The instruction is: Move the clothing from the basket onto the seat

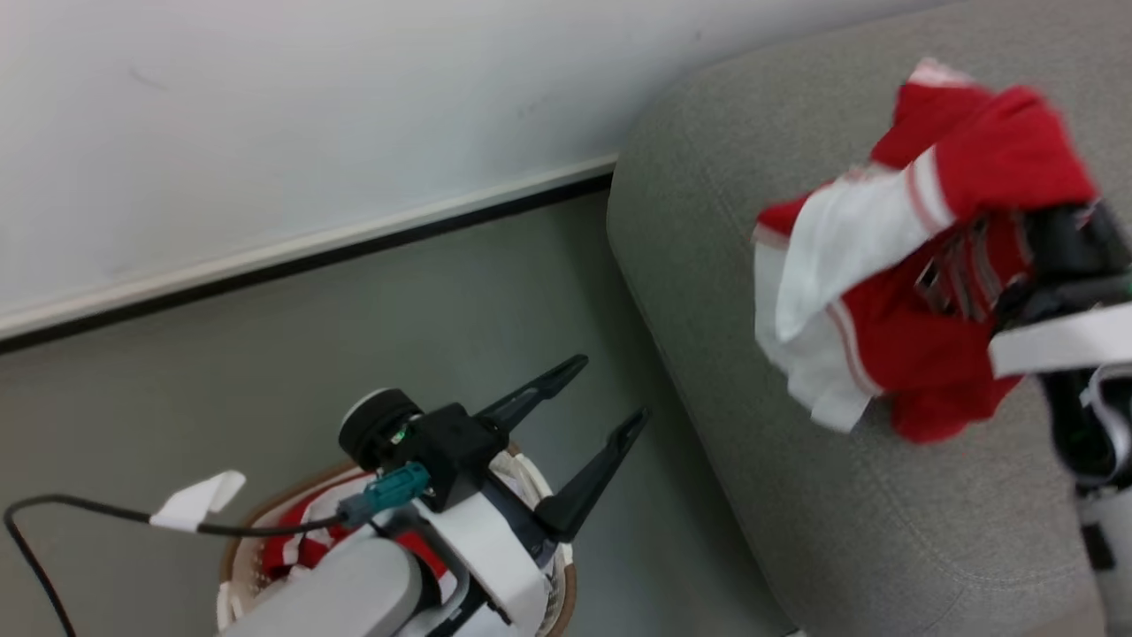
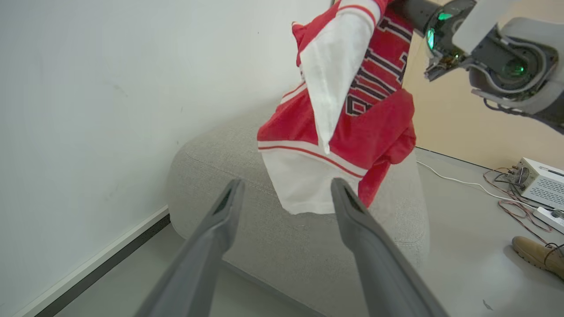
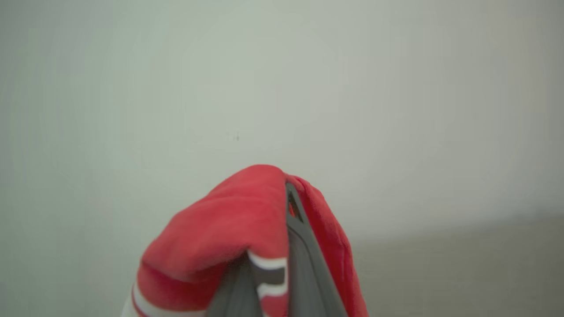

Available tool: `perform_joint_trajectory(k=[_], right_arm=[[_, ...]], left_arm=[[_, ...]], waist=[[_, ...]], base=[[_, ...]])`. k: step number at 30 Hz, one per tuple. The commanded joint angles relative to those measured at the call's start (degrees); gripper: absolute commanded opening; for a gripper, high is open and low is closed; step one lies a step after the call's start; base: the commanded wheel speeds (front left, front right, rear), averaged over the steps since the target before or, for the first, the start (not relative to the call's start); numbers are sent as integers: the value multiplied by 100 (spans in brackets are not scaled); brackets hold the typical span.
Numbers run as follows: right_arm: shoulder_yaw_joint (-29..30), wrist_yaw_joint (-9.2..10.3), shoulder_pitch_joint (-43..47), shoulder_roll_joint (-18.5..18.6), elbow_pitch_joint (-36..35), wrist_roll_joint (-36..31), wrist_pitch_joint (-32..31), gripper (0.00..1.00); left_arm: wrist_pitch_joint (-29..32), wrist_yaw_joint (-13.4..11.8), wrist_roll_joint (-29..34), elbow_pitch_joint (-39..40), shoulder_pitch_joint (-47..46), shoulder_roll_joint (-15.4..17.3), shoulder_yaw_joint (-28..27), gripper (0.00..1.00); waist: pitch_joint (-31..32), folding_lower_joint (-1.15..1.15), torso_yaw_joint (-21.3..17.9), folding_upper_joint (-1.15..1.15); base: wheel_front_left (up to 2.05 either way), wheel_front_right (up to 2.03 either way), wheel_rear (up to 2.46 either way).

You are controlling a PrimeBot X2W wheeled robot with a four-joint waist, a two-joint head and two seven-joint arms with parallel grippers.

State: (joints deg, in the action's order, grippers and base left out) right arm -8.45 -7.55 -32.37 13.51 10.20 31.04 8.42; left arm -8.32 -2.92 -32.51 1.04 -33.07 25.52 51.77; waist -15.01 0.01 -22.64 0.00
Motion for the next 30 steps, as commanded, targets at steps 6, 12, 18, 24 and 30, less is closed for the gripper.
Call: perform_joint_trajectory(k=[6,12,18,24,30], right_arm=[[1589,12,-1652,-190,562,-684,-316,0],[3169,12,-2884,22,1134,-1625,-480,0],[4343,12,-3233,6,2126,-2624,-363,0],[5453,12,-2779,-427,3144,-3732,112,0],[5595,12,-2396,-769,3632,-4422,495,100]], left_arm=[[11,102,66,214,-411,294,-255,100],[-50,223,129,393,-713,462,-387,100],[-115,247,99,406,-828,467,-433,100],[-150,169,-105,330,-640,474,-507,100],[-256,105,-323,197,-333,602,-605,100]], waist=[[-1279,-1,606,0],[-1884,-1,997,0],[-2032,-1,1277,0],[-1960,-1,1299,0],[-1606,-1,1090,0]], base=[[0,0,0],[0,0,0],[0,0,0],[0,0,0],[0,0,0]])
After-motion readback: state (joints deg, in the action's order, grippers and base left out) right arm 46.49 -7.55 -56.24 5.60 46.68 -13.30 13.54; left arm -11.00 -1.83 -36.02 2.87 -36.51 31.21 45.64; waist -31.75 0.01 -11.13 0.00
